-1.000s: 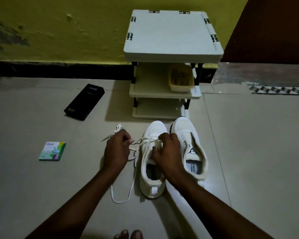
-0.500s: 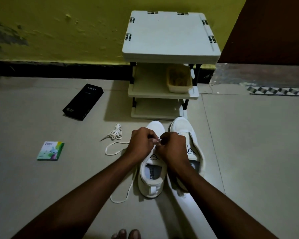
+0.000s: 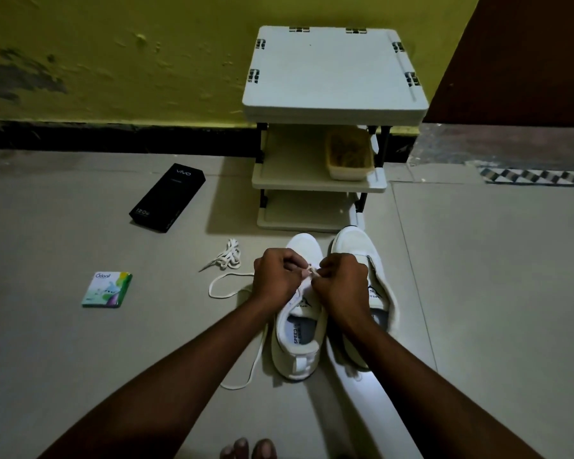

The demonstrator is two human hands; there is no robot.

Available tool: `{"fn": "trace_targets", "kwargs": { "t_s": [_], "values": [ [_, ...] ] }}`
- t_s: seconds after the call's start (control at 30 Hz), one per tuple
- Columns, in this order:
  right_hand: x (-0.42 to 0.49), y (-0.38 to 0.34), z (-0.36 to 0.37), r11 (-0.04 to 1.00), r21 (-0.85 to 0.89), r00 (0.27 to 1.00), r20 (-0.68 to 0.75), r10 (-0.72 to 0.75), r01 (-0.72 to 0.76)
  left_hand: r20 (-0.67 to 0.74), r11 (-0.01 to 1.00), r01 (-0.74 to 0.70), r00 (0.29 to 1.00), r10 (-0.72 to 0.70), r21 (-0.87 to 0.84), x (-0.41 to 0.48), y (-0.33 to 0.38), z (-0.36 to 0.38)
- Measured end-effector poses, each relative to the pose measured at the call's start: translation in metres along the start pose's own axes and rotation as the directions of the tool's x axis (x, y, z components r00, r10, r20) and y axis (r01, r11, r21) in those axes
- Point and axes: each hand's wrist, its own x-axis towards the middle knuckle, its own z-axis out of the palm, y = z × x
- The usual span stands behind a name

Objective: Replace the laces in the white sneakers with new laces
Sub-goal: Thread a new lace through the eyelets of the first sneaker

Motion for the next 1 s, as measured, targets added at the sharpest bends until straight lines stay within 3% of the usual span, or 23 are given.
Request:
{"fn": "trace_targets", "kwargs": {
  "t_s": [0.17, 0.37, 0.6, 0.77, 0.87, 1.0],
  "values": [
    [0.001, 0.001, 0.0, 1.0, 0.006, 1.0, 0.001, 0.02, -0.02, 0.017, 0.997, 0.061, 0.998, -0.06, -0.038, 0.002, 0.002, -0.002],
    [0.001, 0.001, 0.0, 1.0, -0.012, 1.0, 0.016, 0.027, -0.027, 0.02, 0.988, 0.059, 0.998, -0.063, 0.141, -0.004, 0.005, 0.006],
    [-0.001, -0.003, -0.002, 0.998, -0.066, 0.999, 0.028, -0.021, 0.023, -0.077, 0.988, 0.151, 0.986, -0.15, 0.015, -0.004, 0.004, 0.013],
    [0.006, -0.01, -0.006, 0.984, -0.163, 0.996, 0.071, -0.059, 0.07, -0.138, 0.978, 0.112, 0.986, -0.088, 0.177, -0.003, 0.002, 0.019],
    [0.012, -0.015, -0.008, 0.938, -0.297, 0.978, 0.154, -0.138, 0.179, -0.118, 0.975, 0.093, 0.991, -0.07, 0.202, -0.001, 0.001, 0.018],
    [0.019, -0.022, -0.01, 0.909, -0.365, 0.973, 0.183, -0.141, 0.2, -0.061, 0.977, 0.032, 0.998, -0.019, 0.211, -0.002, 0.003, 0.014]
  ]
}}
